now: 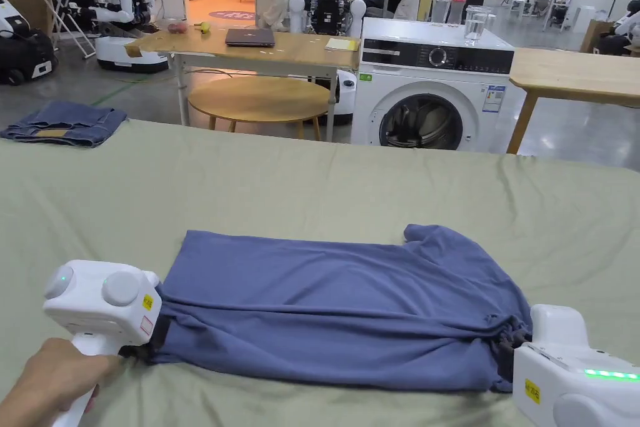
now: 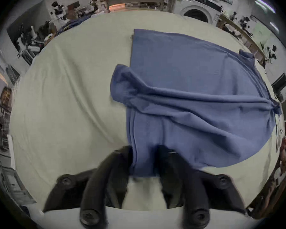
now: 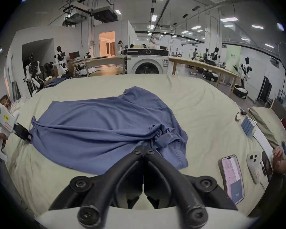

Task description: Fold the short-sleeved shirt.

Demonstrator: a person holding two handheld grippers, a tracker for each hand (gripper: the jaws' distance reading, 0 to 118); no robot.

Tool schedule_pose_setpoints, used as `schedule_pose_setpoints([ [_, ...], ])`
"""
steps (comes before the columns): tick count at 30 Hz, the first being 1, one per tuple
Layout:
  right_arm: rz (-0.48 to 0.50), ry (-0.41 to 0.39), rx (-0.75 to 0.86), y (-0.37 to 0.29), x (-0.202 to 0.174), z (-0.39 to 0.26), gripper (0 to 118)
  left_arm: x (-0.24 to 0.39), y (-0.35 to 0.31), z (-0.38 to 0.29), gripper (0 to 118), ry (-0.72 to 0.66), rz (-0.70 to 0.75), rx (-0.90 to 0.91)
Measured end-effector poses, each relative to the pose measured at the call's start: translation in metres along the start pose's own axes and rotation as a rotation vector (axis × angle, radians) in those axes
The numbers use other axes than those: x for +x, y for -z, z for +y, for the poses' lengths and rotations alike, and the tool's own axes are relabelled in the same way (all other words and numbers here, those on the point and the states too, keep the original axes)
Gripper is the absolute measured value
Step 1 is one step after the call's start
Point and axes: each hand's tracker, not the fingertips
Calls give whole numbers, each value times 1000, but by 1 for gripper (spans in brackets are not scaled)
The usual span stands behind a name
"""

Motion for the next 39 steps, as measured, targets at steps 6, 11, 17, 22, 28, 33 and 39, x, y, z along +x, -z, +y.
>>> schedule_pose_setpoints([
  [6,-14,43,-146,27,42,27,36,-21,-18,-18,2,-37,-89,73],
  [11,26,55,-360,78,63,21,55,-20,-29,-33,2,-26,-100,105],
  [17,6,37,-419,97,62,-1,39,-15,-29,-36,2,-24,-99,113],
  [22,37,17,-414,94,55,-2,0,-12,-27,-38,2,-24,-91,118],
  [28,49,19,-319,60,60,12,0,-19,-62,-42,1,-37,-131,199],
  [33,59,29,-246,11,66,26,0,-27,-103,-51,1,-32,-166,260],
  [39,52,-27,-231,-45,64,4,0,-43,-129,-91,1,-19,-150,280],
])
